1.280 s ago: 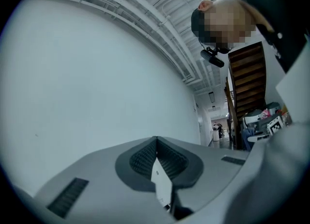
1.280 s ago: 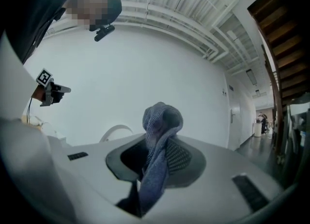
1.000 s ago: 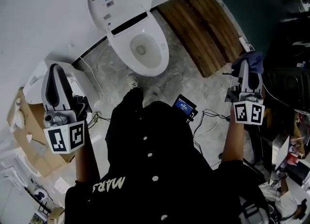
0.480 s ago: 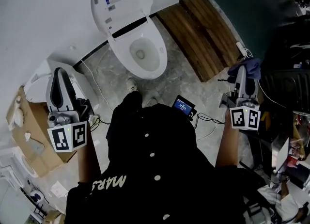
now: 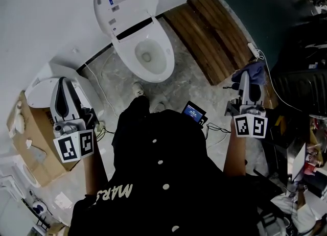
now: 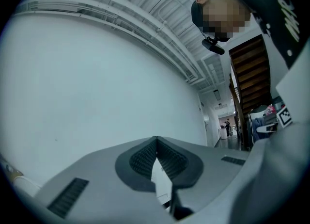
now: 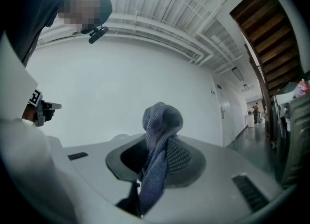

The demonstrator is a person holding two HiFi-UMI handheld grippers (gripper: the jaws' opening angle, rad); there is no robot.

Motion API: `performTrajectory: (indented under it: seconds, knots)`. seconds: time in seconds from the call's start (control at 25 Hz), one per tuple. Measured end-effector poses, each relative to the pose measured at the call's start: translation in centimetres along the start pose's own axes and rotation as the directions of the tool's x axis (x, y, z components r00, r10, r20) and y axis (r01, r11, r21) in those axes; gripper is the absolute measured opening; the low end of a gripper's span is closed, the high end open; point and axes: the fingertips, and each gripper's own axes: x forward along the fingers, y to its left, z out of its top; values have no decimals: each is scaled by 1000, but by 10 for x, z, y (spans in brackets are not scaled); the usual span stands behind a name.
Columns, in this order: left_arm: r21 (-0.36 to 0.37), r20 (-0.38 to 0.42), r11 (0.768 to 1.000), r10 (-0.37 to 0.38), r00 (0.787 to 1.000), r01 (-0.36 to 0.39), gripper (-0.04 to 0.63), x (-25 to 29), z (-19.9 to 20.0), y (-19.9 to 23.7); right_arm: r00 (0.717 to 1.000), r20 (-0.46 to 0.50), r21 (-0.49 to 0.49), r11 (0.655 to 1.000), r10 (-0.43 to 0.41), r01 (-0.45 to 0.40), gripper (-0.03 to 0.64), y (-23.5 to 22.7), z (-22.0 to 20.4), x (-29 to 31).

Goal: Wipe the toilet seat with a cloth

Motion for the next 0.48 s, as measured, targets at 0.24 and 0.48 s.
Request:
performTrajectory:
  seconds: [0.24,0.48]
  knots:
    - [5,-1,1000,8,1000,-8,8,-5,2,0,1000,-12,-1,1000,14,-14,86,7,-6,0]
    - [5,-10,1000,18,1000,-17,8,-6,-2,3,1000,-23,4,1000,19,-19,86,11,-10,3]
